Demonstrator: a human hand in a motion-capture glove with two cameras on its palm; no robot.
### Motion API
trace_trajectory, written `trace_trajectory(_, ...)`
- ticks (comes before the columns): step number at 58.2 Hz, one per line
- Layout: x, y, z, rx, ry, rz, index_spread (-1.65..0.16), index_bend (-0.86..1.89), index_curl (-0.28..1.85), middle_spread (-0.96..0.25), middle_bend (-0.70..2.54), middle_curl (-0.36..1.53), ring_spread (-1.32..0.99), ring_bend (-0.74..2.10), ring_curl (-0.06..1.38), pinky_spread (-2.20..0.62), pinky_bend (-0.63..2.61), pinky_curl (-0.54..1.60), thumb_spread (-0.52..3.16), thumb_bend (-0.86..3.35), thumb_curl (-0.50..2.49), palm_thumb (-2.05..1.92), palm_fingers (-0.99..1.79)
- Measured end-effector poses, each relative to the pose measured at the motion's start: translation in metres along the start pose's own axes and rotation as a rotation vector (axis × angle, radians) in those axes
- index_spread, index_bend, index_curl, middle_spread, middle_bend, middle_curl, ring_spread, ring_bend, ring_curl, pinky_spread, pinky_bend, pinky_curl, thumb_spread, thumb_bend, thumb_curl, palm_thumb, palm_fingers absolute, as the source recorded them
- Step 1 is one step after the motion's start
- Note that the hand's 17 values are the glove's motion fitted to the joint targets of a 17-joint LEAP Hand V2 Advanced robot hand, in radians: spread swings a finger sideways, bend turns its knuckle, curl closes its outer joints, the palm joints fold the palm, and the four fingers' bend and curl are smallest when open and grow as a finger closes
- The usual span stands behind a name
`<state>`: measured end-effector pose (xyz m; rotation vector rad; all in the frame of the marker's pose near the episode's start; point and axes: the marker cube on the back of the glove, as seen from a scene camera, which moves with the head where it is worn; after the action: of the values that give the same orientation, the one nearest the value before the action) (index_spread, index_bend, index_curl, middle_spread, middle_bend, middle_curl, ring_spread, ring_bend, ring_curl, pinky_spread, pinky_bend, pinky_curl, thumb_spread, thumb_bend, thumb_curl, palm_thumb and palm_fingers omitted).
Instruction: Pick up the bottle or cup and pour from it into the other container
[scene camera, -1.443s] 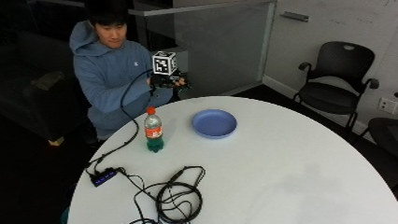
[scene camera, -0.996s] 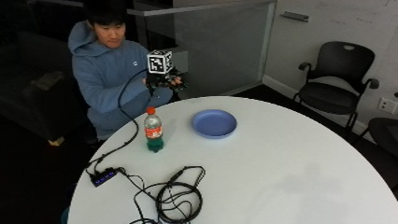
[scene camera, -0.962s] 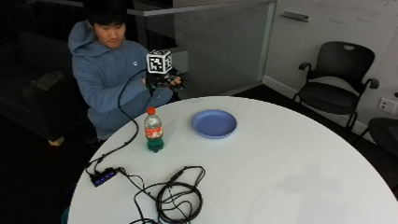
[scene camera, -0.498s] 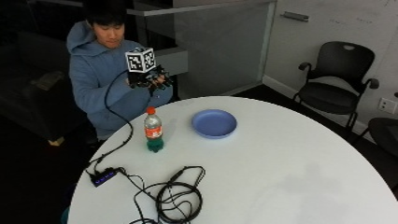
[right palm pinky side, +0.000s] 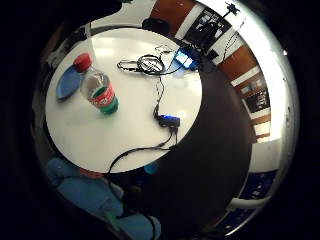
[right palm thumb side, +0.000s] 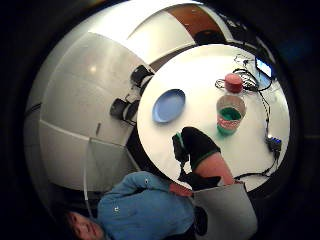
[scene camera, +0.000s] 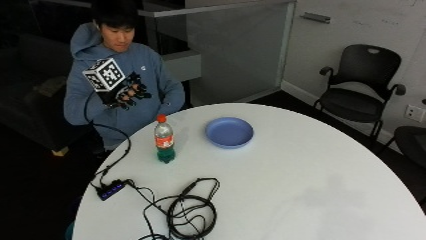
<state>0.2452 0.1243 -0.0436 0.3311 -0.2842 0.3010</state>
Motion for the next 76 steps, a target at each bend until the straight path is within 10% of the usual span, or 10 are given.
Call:
trace_trajectory(47,0.101,-0.019,0.042,0.366,-0.596,0.193,-0.32,0.13,0.23,0.05,0.2,0.31,0.19,0.49,0.3,0.25,0.65,0.29,0.92,-0.03,0.37,0.65,0.09)
trace_trajectory(76,0.088,-0.017,0.123,0.21,-0.931,0.135,-0.32,0.13,0.21,0.08,0.19,0.32,0.2,0.55,0.31,0.25,0.69,0.29,0.89,-0.03,0.37,0.66,0.05)
